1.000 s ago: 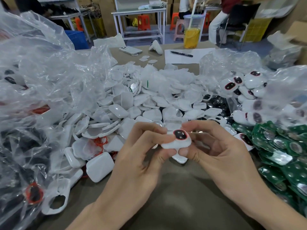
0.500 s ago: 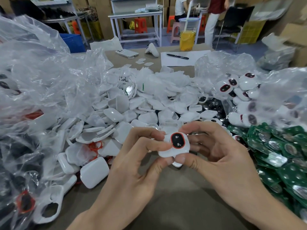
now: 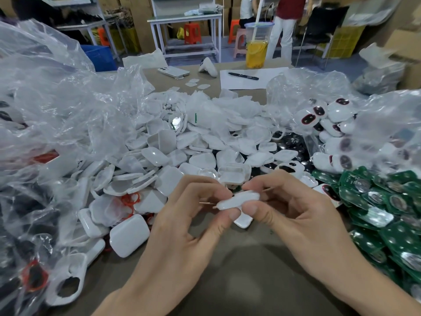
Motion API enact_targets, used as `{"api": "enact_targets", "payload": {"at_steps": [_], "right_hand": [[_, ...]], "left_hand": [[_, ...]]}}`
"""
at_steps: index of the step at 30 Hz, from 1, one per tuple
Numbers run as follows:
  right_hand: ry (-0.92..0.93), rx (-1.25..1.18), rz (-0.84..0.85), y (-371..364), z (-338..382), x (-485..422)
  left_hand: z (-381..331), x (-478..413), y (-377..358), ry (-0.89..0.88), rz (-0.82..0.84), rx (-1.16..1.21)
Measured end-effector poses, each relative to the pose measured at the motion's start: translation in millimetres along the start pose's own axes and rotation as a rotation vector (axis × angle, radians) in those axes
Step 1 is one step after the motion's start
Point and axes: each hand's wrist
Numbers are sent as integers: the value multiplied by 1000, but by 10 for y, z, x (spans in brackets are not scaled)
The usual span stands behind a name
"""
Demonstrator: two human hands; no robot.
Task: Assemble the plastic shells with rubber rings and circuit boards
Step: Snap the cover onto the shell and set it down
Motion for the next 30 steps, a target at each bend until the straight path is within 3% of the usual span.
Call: {"api": "enact_targets", "payload": {"at_steps": [17, 23, 30], "right_hand": [[154, -29, -13, -117, -30, 38], [222, -38, -40, -99, 21, 12], [162, -96, -71, -74, 32, 12]], "left_hand": [[47, 97, -54, 2, -82, -40], [29, 69, -21, -119, -93, 4], [30, 57, -24, -156, -81, 62]]}}
Point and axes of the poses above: each hand's wrist, its own x-axis away from the middle knuckle, its own y-axis out of the back of the hand, z = x × y, and after that the axes turned 3 degrees about -x, right-handed
